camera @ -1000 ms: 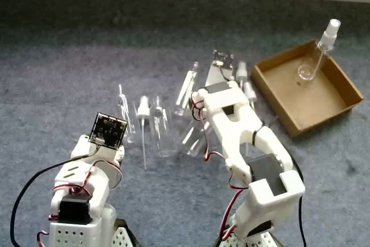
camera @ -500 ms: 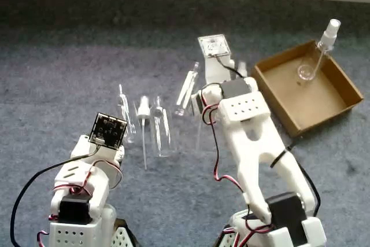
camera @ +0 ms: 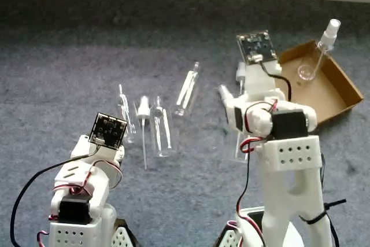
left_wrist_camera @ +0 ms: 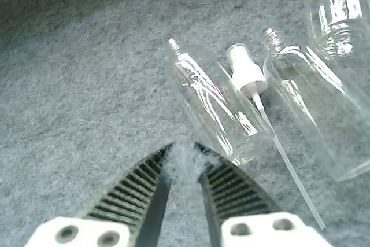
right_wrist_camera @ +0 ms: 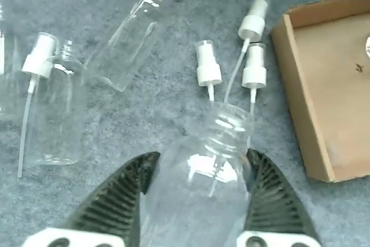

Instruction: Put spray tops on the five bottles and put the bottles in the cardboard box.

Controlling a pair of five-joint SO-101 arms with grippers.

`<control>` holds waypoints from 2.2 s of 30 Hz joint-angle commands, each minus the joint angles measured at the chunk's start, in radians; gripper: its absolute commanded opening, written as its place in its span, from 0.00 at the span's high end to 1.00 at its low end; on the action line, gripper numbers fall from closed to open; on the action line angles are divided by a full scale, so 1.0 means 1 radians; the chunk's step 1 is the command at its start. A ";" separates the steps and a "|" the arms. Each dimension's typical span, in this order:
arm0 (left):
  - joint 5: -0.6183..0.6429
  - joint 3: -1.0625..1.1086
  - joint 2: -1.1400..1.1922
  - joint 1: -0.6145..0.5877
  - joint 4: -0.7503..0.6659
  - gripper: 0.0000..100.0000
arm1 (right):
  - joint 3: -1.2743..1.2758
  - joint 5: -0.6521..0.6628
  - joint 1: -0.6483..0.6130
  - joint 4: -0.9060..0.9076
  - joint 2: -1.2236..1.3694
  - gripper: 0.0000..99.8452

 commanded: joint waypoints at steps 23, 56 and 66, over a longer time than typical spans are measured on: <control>0.012 -0.004 -0.007 -0.001 -0.021 1.00 | 0.654 0.275 -0.150 -0.547 -0.128 0.88; 0.012 0.039 -0.007 -0.001 -0.064 1.00 | 0.622 0.242 -0.151 -0.611 0.237 0.72; 0.012 0.039 -0.007 -0.001 -0.064 1.00 | 0.587 0.115 -0.150 -0.504 0.237 0.72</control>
